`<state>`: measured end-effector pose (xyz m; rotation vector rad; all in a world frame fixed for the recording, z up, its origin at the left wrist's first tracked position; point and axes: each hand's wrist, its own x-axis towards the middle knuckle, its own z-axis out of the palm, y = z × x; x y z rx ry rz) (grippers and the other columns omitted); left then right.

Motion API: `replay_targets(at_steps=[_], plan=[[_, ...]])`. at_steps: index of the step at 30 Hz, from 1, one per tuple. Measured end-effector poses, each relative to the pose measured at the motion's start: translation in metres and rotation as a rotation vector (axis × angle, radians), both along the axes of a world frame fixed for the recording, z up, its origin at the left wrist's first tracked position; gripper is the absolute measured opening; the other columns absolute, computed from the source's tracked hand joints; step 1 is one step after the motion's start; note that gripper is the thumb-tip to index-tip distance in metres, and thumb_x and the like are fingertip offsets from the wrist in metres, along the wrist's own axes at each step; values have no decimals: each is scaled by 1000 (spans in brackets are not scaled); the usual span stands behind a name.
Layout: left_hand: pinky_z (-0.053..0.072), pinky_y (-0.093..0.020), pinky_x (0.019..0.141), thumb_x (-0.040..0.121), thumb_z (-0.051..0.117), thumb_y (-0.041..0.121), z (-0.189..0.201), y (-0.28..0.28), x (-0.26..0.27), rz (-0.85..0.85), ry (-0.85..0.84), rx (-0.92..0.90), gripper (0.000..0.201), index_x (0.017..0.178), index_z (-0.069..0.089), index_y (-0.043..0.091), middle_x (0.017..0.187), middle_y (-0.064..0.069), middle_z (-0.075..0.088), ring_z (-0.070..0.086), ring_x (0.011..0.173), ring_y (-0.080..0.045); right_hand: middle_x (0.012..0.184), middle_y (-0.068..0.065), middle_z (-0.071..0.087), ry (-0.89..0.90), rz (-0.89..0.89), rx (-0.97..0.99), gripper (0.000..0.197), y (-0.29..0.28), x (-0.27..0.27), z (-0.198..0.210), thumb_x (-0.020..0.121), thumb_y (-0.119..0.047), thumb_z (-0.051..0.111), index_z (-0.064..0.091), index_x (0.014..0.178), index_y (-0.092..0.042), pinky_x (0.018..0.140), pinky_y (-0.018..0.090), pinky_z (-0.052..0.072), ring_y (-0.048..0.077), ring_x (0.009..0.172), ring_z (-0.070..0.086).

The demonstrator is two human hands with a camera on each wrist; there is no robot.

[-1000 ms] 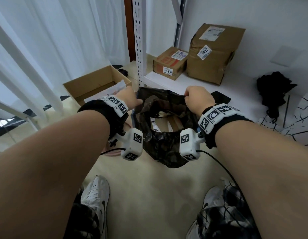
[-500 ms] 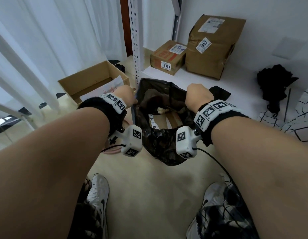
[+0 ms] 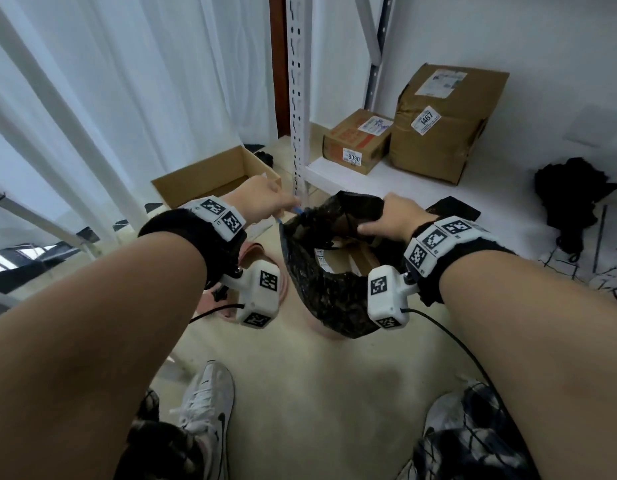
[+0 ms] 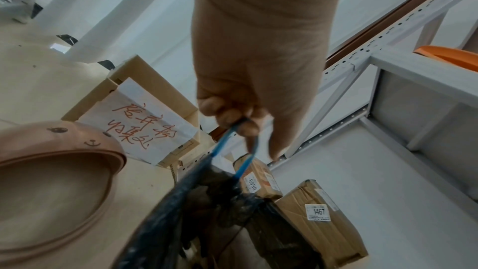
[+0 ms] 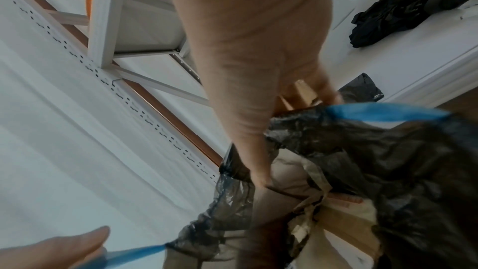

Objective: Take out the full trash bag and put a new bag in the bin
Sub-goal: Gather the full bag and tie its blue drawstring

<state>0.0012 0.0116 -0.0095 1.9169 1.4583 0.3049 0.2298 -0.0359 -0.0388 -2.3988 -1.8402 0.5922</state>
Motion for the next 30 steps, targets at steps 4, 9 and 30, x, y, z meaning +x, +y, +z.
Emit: replay_targets(at_steps=[4, 9, 30], plan=[[48, -22, 67, 90, 60, 31, 7, -6, 12, -29, 176, 23, 33, 94, 67, -1, 84, -15, 64, 58, 71, -23, 98, 9, 61, -181, 35, -274, 29, -29, 5, -11, 83, -30, 66, 63, 102, -8, 79, 35, 50, 27, 90, 59], [43, -30, 64, 93, 51, 24, 14, -5, 26, 28, 35, 124, 25, 78, 62, 8, 68, -6, 52, 49, 67, -21, 96, 15, 60, -169, -206, 37, 17, -33, 19, 2, 94, -7, 45, 59, 98, 1, 71, 32, 42, 35, 96, 60], [36, -26, 57, 90, 58, 21, 31, -26, 31, -35, -67, 156, 37, 57, 46, 11, 68, -6, 54, 47, 63, -18, 97, 25, 69, 3, -80, 158, 21, -54, 13, 29, 88, -6, 56, 69, 95, 8, 87, 47, 54, 40, 91, 66]])
